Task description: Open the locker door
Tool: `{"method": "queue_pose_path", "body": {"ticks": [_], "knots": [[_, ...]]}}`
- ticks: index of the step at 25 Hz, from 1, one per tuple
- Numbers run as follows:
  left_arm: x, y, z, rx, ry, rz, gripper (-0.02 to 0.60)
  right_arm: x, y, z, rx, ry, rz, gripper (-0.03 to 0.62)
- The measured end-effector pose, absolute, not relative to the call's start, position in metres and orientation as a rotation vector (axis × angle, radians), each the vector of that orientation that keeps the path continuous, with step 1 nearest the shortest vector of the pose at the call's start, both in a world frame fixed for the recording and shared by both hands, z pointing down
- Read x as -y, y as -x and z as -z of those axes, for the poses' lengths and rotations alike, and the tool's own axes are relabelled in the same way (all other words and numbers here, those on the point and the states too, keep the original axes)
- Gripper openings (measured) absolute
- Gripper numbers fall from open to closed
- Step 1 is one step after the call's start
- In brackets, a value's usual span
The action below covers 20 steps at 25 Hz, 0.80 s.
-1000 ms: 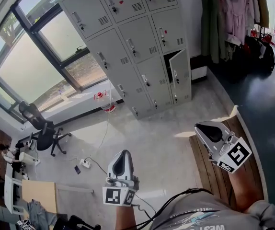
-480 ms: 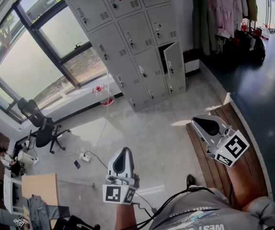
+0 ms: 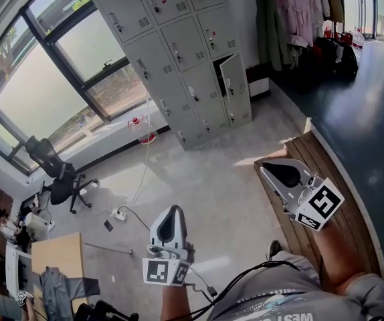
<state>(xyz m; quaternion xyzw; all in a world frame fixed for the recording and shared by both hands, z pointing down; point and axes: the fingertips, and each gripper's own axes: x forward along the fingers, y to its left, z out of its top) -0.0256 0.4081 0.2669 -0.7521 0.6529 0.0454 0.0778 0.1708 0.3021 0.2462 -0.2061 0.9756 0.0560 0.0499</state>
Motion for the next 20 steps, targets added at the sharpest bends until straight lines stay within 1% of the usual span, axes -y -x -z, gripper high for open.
{"method": "queue_pose_path", "body": {"ticks": [4,12,20], "knots": [[-0.424,0.006,-0.262,-1.962,2.253,-0.155,0.006,-0.319,-0.192,-0.244,-2.997,0.655,-0.233,-0.008],[-0.435,-0.022,-0.254,-1.983,2.247,-0.173,0.006,-0.328,-0.223,-0.234,-3.007,0.635,-0.211,-0.008],[-0.433,-0.056,-0.263,-1.977,2.255,-0.150,0.006,-0.325,-0.254,-0.238,-3.011,0.636,-0.212,-0.008]]}}
